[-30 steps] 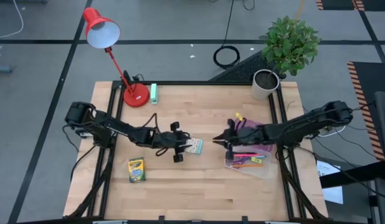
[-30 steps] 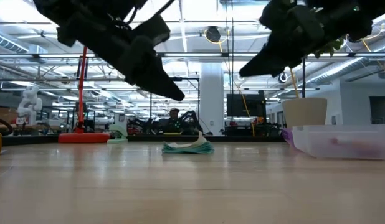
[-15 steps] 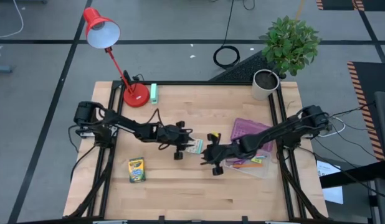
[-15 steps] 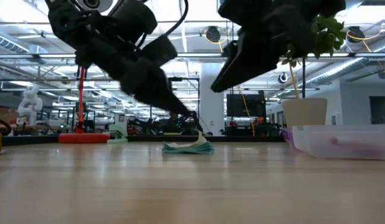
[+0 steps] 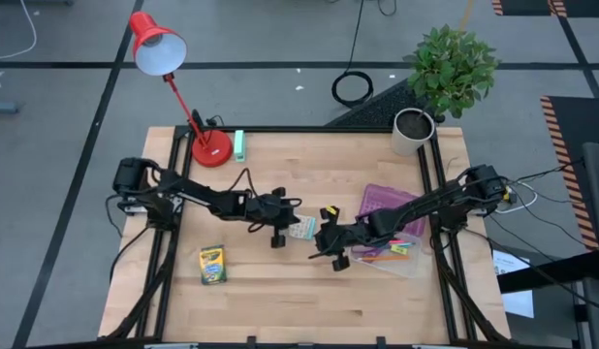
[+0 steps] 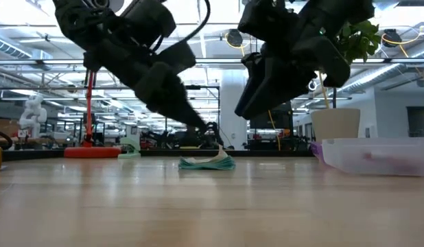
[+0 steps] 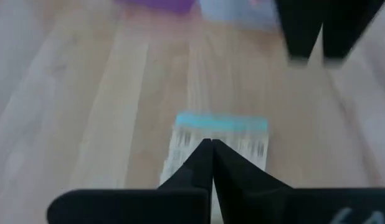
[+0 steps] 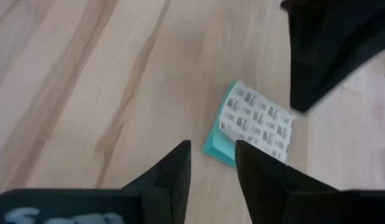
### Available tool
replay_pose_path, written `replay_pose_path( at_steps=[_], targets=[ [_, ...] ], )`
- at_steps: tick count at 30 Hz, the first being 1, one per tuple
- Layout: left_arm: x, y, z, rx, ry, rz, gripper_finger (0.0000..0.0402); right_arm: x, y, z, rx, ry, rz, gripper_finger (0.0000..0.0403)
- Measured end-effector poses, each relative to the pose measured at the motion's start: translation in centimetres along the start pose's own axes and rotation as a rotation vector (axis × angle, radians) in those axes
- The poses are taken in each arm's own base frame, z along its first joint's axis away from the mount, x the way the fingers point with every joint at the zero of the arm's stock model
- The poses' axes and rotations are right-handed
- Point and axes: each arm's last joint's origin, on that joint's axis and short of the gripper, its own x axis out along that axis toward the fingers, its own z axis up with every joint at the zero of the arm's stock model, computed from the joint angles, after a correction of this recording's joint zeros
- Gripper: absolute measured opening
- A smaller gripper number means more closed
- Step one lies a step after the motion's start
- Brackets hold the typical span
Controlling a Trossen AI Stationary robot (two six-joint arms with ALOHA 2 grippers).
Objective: Pack school essentials
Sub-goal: Put the sticky notes into the supply box
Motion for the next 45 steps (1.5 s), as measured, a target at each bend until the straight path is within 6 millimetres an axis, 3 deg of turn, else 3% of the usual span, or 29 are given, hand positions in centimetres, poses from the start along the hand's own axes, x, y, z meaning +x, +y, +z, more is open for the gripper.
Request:
replay_pose_path(
  at_steps=[8, 14, 26, 40, 45],
  targets=[
    [0.9, 1.5, -1.3, -0.048, 0.071, 0.012, 0.0005, 0.0, 0.0, -0.2, -0.146, 0.021, 0.004, 0.0121],
    [2.2, 1.4, -2.6, -0.054, 0.115, 0.011, 0.0009, 0.2, -0.1, -0.2, -0.313, 0.015, 0.0, 0.0121],
    [2.9, 1.4, -3.1, -0.042, 0.121, 0.01, 0.0009, 4.3, -0.7, -2.0, -0.43, 0.105, 0.006, 0.0121],
    [2.9, 1.4, -3.2, -0.019, 0.13, 0.008, 0.0004, 4.8, -1.3, -2.3, -0.578, 0.128, -0.023, 0.0121],
    [2.9, 1.4, -3.2, -0.02, 0.128, -0.007, 0.0012, 5.1, -1.5, -2.3, -0.619, 0.126, -0.03, 0.014]
  ],
)
